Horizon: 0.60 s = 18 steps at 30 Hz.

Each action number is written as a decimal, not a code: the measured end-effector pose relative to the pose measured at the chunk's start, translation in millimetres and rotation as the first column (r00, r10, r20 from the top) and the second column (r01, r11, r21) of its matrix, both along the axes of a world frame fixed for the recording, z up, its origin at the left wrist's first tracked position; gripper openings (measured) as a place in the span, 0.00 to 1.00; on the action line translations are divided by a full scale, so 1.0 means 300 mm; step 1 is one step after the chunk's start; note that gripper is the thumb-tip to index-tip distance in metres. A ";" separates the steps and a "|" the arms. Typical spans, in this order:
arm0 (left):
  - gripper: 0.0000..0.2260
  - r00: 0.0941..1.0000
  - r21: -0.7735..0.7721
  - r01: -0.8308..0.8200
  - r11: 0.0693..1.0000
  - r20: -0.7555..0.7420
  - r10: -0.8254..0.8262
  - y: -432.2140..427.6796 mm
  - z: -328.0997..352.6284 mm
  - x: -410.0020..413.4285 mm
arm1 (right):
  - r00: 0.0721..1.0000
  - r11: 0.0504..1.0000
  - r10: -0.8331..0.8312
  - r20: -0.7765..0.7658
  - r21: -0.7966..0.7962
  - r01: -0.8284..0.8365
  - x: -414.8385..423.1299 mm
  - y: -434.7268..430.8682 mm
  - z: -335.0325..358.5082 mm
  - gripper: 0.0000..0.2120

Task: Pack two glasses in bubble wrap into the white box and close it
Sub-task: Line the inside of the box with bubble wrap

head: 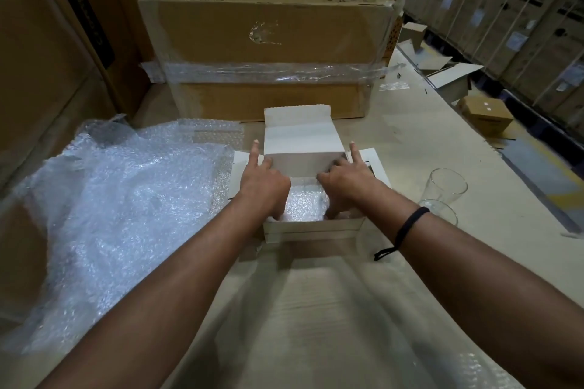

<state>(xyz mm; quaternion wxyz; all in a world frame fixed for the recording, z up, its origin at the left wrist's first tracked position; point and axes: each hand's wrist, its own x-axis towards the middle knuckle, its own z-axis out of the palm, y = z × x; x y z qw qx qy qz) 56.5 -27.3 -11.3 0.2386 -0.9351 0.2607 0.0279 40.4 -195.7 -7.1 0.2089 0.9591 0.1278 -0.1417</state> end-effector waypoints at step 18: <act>0.07 0.877 -0.917 0.078 0.390 0.249 0.410 0.432 -0.034 -0.234 | 0.867 0.594 -0.199 0.456 0.760 -0.264 -0.301 0.105 0.037 0.13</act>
